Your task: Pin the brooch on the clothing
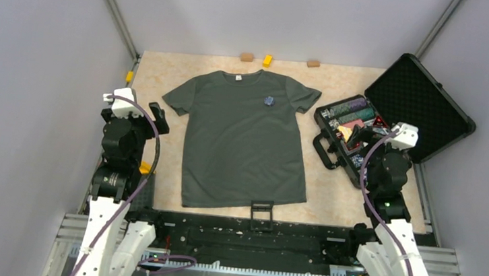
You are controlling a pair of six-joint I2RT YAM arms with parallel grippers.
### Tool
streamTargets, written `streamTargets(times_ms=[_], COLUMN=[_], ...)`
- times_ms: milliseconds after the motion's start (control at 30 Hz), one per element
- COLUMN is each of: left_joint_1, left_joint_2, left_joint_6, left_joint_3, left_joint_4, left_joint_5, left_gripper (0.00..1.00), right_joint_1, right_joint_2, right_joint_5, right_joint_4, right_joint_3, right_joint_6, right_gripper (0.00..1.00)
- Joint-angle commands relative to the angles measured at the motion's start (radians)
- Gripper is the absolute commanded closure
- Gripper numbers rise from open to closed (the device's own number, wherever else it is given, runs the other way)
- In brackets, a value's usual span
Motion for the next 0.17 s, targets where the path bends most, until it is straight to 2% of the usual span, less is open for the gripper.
streamTargets(times_ms=[0, 133], left_joint_1=[-0.002, -0.002], left_joint_2=[0.004, 0.009], left_joint_6=[0.014, 0.014], left_joint_3=[0.021, 0.020], left_joint_4=[0.022, 0.021], left_joint_5=[-0.012, 0.005], left_gripper=[0.02, 0.02], right_joint_1=[-0.001, -0.001], right_joint_2=[0.010, 0.011], right_joint_5=[0.016, 0.022], right_joint_4=[0.042, 0.038], right_joint_3=[0.042, 0.048], right_joint_6=[-0.002, -0.004], right_gripper=[0.02, 0.02])
